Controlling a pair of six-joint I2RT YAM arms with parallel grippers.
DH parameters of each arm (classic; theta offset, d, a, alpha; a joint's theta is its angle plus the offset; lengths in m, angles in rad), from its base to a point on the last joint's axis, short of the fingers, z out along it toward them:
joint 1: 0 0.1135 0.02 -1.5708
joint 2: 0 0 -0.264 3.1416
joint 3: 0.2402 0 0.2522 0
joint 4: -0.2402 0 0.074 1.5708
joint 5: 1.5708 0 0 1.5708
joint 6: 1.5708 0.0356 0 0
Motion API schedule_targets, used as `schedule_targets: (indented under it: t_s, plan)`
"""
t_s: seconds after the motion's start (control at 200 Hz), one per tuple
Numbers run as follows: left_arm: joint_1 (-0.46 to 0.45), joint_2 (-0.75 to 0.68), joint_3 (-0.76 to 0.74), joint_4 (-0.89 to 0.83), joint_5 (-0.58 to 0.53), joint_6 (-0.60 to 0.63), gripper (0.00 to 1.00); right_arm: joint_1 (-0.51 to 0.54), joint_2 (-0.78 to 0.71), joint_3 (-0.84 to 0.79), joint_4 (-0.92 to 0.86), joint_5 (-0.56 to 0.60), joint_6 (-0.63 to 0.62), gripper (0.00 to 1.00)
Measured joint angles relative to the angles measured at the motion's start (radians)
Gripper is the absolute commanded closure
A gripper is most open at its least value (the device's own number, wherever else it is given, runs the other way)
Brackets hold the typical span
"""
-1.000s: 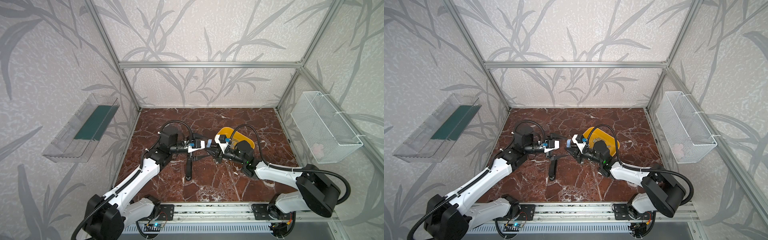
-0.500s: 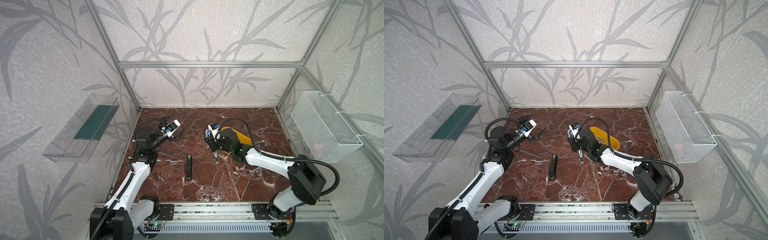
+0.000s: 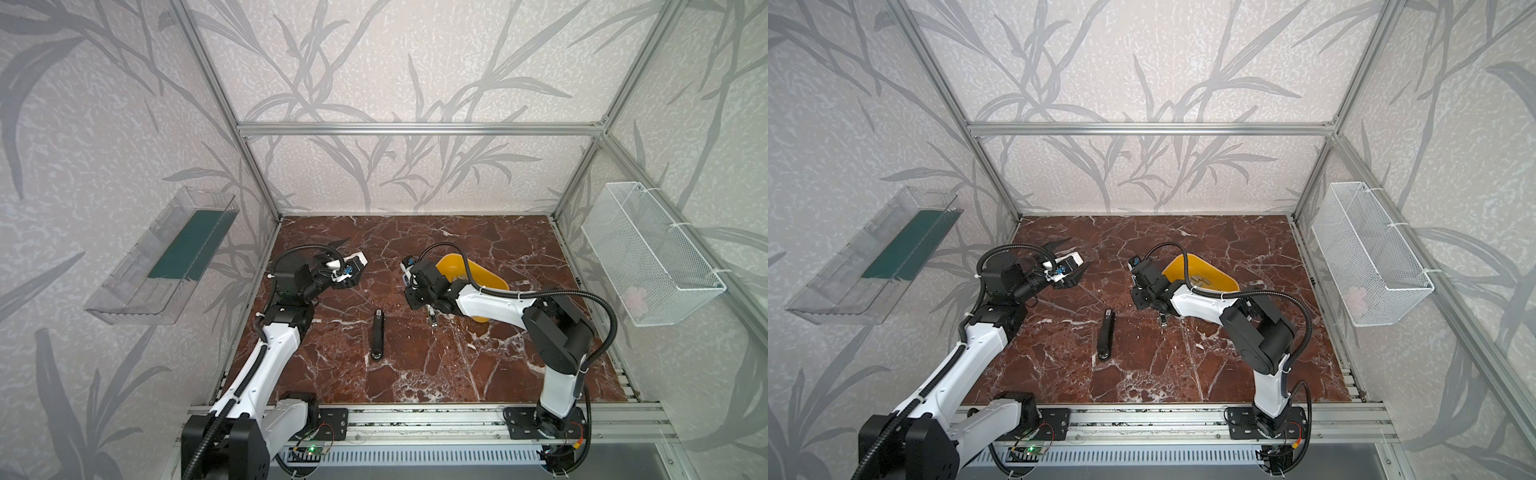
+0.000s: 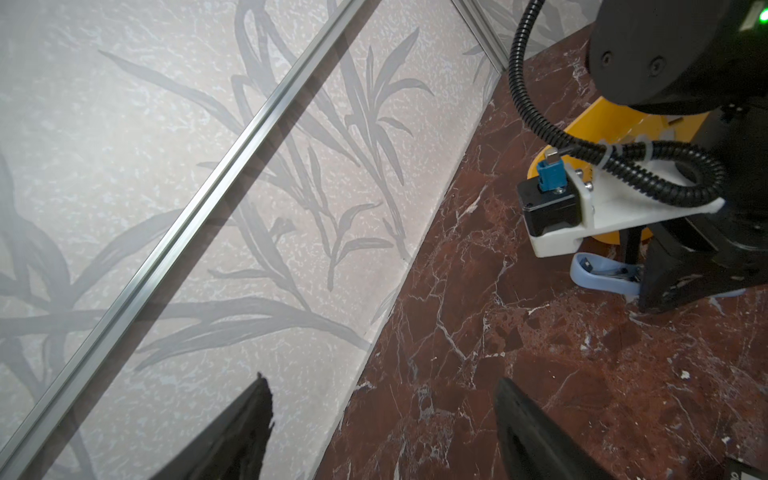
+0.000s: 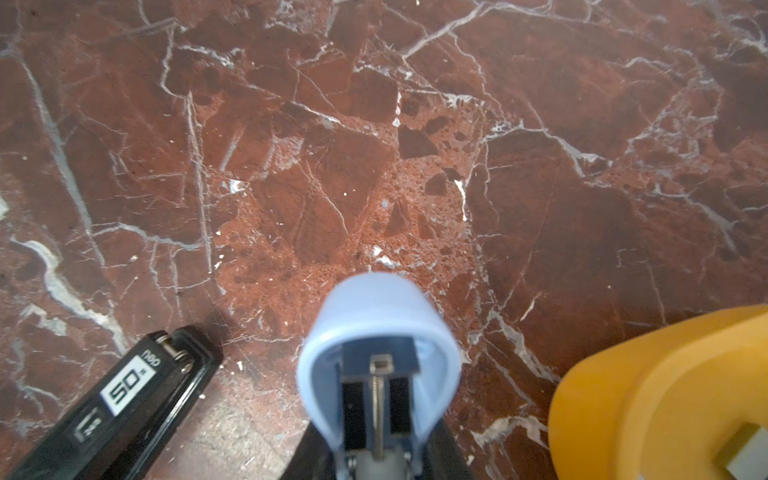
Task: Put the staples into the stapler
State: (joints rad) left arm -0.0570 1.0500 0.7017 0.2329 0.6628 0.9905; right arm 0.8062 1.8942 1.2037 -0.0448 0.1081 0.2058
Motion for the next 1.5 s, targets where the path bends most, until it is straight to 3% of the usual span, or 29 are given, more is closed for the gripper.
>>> schedule_targets:
  t_s: [0.245, 0.545, 0.725, 1.06, 1.265, 1.5]
  plan:
    - [0.0, 0.018, -0.002, -0.165, 0.055, 0.273, 0.19, 0.029, 0.019, 0.026, -0.037, 0.045, 0.006, 1.0]
    - [-0.025, 0.059, 0.006, -0.387, 0.064, 0.513, 0.22, 0.098, 0.02, 0.016, -0.016, 0.102, 0.047, 0.98]
    - [-0.081, 0.074, 0.018, -0.498, -0.01, 0.634, 0.22, 0.101, 0.059, 0.021, 0.0, 0.114, 0.061, 0.83]
    - [-0.134, 0.115, 0.037, -0.624, -0.121, 0.746, 0.23, 0.096, 0.149, 0.084, -0.013, 0.12, 0.061, 0.8]
    - [-0.188, 0.146, 0.047, -0.673, -0.183, 0.79, 0.23, 0.088, 0.15, 0.091, -0.013, 0.119, 0.063, 0.57]
    - [-0.287, 0.163, 0.055, -0.716, -0.236, 0.814, 0.24, 0.084, 0.135, 0.051, 0.0, 0.118, 0.064, 0.5]
